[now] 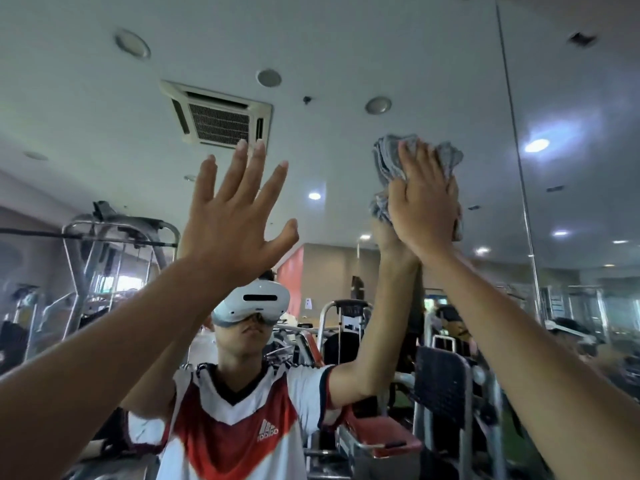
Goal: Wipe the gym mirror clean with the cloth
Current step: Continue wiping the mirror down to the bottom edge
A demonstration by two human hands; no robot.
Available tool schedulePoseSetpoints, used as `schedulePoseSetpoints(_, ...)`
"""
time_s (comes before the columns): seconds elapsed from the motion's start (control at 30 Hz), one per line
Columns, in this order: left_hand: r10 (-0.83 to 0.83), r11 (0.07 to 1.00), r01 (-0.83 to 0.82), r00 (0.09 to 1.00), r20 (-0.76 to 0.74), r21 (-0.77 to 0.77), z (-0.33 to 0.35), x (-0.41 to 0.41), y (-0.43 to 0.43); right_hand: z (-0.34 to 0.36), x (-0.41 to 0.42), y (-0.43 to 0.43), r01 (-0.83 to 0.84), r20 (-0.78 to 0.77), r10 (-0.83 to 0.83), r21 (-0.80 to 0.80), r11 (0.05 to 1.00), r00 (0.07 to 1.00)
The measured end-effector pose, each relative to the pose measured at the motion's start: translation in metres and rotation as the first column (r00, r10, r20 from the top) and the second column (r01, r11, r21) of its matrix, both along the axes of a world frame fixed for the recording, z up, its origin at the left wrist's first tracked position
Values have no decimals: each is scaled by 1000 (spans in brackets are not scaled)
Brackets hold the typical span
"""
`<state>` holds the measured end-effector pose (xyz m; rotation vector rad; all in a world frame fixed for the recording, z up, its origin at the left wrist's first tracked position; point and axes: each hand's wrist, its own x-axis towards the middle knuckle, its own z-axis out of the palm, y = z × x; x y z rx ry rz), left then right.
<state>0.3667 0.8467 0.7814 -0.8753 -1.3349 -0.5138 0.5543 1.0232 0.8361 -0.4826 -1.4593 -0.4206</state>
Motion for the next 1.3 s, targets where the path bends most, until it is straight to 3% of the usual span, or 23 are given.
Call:
schedulePoseSetpoints(0.13, 34, 999, -34, 998, -56, -11, 4, 1, -4, -66, 0, 3, -81, 271, 4, 271, 959, 963)
schedulePoseSetpoints(0.27, 82, 996, -90, 965, -248, -20, 38, 0, -27, -84, 40, 41, -100, 381, -6, 258, 961, 925)
schedulePoseSetpoints(0.33, 52, 998, -56, 971, -231, -12, 55, -6, -38, -49, 53, 48, -54, 323, -2, 164, 985, 946)
schedulePoseSetpoints(0.43, -52, 997, 54, 997, -49, 50, 60, -21, -39, 28, 45, 29, -54, 96, 60, -65, 996, 994)
schedulePoseSetpoints(0.5, -78, 996, 77, 997, 21, 49, 58, -25, -37, 51, 24, 5, -53, 42, 57, -91, 994, 997)
schedulePoseSetpoints(0.67, -60, 998, 61, 998, 30, -16, 59, -26, -38, -5, -3, -1, -150, 371, 22, 320, 935, 928)
schedulePoseSetpoints(0.77, -42, 999, 42, 998, 42, -7, 59, -25, -36, 14, 24, 27, -166, 448, -23, 377, 911, 893)
schedulePoseSetpoints(0.83, -40, 999, 40, 998, 53, 1, 60, -26, -34, 51, 30, 30, -159, 305, 70, 278, 947, 950)
schedulePoseSetpoints(0.93, -60, 998, 59, 997, 49, 14, 61, -27, -35, 105, 7, 3, -100, -82, 101, 20, 995, 992)
schedulePoseSetpoints(1.0, -77, 997, 76, 996, 51, 15, 60, -27, -35, 121, -16, -17, -73, -143, 68, -34, 997, 987)
schedulePoseSetpoints(1.1, -88, 996, 87, 995, 42, 21, 61, -26, -34, 101, -28, -25, -69, 105, 52, 167, 983, 993)
schedulePoseSetpoints(1.2, -87, 993, 83, 995, 50, 88, 60, -26, -34, 68, 1, 2, -174, 417, 11, 356, 918, 909)
schedulePoseSetpoints(1.3, -83, 992, 69, 986, 142, 103, 61, -24, -33, 67, 37, 35, -144, 420, -13, 341, 929, 907)
